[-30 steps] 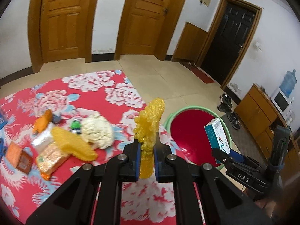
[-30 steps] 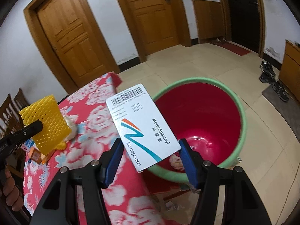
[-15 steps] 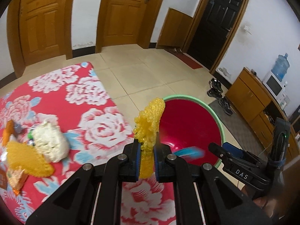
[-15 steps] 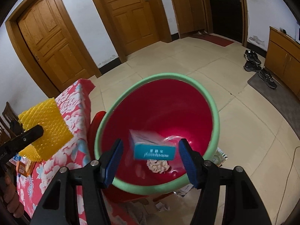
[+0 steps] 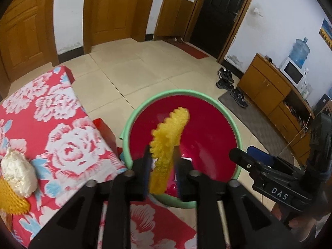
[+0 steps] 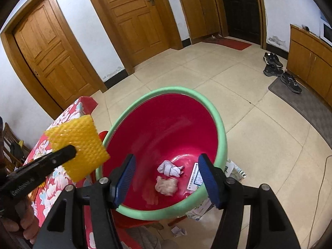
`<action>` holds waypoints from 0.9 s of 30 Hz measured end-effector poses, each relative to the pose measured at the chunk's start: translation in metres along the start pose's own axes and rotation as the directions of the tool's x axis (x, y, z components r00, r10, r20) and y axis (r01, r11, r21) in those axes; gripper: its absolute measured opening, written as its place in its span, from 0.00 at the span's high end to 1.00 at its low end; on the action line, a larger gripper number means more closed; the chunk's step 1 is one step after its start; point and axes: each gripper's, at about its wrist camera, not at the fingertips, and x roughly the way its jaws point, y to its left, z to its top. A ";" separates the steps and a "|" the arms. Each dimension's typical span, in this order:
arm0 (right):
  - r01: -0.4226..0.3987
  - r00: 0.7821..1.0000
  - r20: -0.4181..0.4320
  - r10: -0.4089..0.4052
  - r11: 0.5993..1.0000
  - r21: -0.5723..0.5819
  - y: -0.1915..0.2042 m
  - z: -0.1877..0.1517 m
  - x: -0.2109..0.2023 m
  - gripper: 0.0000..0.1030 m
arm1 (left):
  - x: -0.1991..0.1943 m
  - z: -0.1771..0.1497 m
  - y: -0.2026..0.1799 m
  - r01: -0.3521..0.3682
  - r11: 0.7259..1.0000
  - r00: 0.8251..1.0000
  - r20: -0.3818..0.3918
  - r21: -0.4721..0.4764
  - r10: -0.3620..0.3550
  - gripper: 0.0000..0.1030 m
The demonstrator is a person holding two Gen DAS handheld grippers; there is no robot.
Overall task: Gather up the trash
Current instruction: 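Open the left gripper to drop the yellow foam net into the bucket, then move both grippers back over the table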
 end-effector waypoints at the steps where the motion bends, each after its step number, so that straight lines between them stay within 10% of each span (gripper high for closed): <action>1: 0.002 1.000 -0.003 -0.002 1.000 0.002 -0.001 0.000 0.001 0.35 | 0.002 0.000 -0.001 -0.009 1.000 1.000 -0.002 -0.001 0.009 0.61; 27: -0.087 0.995 0.036 0.088 0.996 -0.033 0.045 -0.011 -0.033 0.24 | -0.087 -0.037 0.046 -0.089 0.989 0.992 0.079 -0.115 0.098 0.55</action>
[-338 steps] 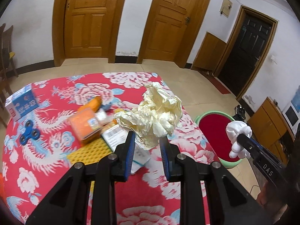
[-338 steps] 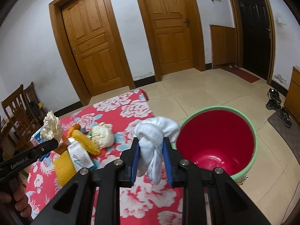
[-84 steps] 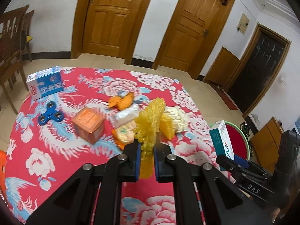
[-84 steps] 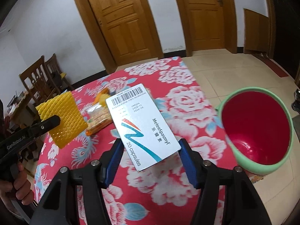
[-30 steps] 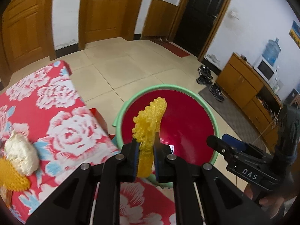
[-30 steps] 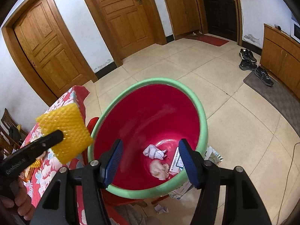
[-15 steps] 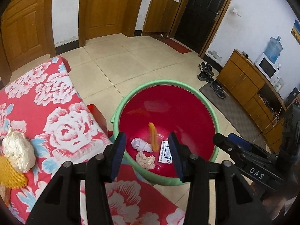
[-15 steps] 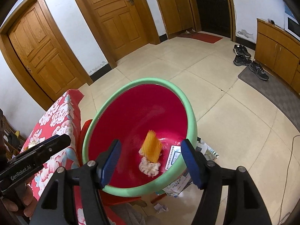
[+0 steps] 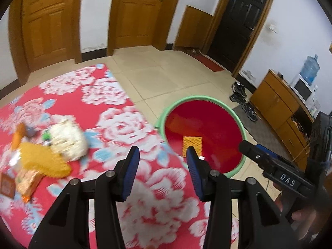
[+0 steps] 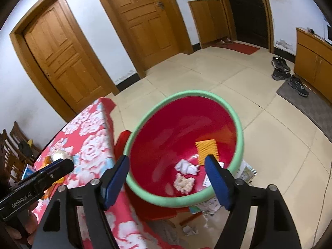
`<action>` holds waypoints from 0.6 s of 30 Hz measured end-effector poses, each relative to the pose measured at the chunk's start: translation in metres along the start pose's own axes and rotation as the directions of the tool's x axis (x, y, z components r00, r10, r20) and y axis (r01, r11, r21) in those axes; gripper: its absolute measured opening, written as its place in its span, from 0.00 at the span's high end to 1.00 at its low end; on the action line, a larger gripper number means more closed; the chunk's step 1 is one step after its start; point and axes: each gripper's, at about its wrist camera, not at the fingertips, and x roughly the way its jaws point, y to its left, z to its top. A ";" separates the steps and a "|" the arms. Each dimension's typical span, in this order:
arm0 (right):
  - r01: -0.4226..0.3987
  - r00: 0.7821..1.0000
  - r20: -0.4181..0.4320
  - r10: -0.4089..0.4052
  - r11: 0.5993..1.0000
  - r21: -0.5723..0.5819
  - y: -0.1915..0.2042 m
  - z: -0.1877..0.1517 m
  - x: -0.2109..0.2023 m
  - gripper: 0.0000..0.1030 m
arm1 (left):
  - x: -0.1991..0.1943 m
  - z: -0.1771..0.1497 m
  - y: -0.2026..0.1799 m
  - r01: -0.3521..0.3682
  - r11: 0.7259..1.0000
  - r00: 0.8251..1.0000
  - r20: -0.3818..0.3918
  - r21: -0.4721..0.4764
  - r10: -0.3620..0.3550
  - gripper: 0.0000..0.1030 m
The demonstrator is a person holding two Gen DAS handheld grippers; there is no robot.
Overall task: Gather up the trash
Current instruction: 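Move both grippers back over the table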
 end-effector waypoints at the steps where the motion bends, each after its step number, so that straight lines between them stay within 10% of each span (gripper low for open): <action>1: -0.010 1.000 0.001 0.010 1.000 -0.007 0.006 -0.001 -0.001 0.24 | -0.005 -0.001 0.005 -0.008 1.000 1.000 0.005 -0.008 0.008 0.55; 18: -0.123 0.992 -0.031 0.120 0.984 -0.130 0.084 -0.021 -0.016 0.14 | -0.071 -0.038 0.094 -0.161 0.968 0.984 0.042 -0.191 0.172 0.54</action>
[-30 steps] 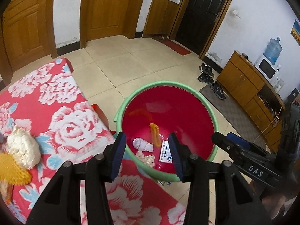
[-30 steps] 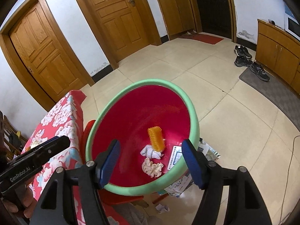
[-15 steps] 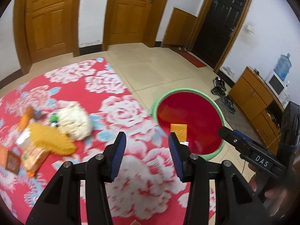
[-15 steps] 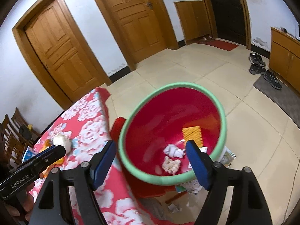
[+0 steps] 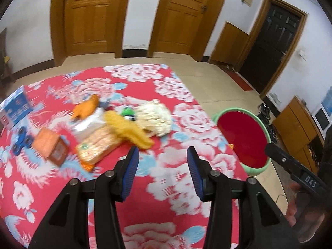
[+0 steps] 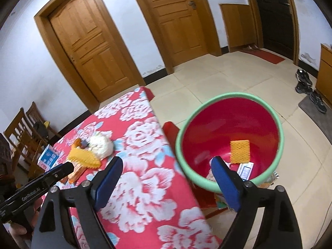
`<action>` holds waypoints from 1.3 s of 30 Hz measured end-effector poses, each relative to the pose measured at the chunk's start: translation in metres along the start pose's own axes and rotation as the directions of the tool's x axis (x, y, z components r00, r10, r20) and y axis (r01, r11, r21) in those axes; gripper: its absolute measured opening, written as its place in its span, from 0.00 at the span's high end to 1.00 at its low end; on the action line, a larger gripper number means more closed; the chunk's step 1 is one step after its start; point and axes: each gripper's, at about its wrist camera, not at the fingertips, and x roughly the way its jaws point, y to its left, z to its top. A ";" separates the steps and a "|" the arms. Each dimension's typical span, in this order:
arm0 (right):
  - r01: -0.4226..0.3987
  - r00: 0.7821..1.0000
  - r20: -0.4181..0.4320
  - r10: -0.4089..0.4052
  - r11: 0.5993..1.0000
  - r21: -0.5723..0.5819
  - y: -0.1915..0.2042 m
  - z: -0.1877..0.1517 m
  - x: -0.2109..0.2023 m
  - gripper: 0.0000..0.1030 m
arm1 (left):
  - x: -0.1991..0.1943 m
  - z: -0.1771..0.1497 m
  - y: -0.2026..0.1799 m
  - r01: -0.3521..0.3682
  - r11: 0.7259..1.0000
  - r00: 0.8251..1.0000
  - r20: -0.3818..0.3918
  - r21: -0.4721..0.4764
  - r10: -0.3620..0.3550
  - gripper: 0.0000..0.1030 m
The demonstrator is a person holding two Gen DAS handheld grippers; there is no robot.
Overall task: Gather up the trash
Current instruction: 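Move both grippers back over the table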
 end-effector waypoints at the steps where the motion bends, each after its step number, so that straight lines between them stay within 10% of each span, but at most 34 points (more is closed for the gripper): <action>1: -0.005 1.000 -0.002 0.005 1.000 -0.005 0.004 -0.001 0.000 0.14 | -0.002 -0.001 0.006 -0.009 1.000 1.000 0.001 -0.008 0.009 0.54; 24: -0.030 0.996 -0.085 0.021 0.995 -0.097 0.083 -0.011 0.044 0.06 | -0.007 0.000 0.132 -0.231 0.967 0.971 0.030 -0.107 0.235 0.28; 39: -0.052 0.991 -0.129 0.032 0.986 -0.159 0.131 0.009 0.106 0.06 | 0.025 0.003 0.167 -0.208 0.971 0.978 -0.027 -0.121 0.207 0.28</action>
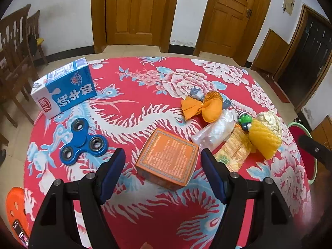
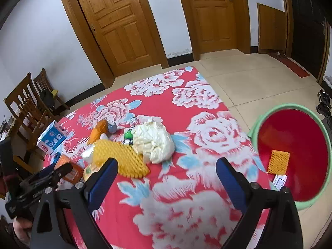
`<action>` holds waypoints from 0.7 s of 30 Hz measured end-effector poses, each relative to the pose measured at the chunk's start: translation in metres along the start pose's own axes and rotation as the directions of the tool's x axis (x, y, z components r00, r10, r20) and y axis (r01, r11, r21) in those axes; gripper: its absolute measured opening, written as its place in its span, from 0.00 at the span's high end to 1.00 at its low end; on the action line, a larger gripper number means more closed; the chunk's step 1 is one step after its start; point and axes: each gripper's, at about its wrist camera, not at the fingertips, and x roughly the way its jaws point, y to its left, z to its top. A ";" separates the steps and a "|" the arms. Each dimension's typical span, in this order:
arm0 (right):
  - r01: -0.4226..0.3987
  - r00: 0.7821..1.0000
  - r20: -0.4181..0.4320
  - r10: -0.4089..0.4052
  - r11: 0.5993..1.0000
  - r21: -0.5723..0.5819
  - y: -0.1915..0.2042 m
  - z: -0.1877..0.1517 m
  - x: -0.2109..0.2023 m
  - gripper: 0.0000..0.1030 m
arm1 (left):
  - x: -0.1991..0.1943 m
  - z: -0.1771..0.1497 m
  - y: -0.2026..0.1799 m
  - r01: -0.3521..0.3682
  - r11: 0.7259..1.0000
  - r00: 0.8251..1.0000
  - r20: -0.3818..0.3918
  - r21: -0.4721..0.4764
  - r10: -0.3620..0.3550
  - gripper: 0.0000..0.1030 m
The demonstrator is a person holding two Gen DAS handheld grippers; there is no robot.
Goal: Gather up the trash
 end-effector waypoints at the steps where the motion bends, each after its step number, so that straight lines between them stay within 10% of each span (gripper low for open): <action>1: 0.000 1.000 -0.001 0.000 1.000 0.000 0.001 0.002 0.005 0.06 | 0.001 0.000 0.001 0.003 1.000 1.000 -0.001 -0.002 -0.003 0.28; 11: 0.017 1.000 -0.005 -0.017 1.000 0.004 0.002 0.016 0.042 0.06 | 0.012 -0.001 0.000 0.035 0.999 0.999 -0.026 -0.008 -0.035 0.28; 21: -0.030 0.998 -0.050 0.030 0.999 0.013 0.003 0.010 0.057 0.29 | 0.018 -0.002 -0.002 0.050 0.999 0.998 -0.040 -0.017 -0.050 0.42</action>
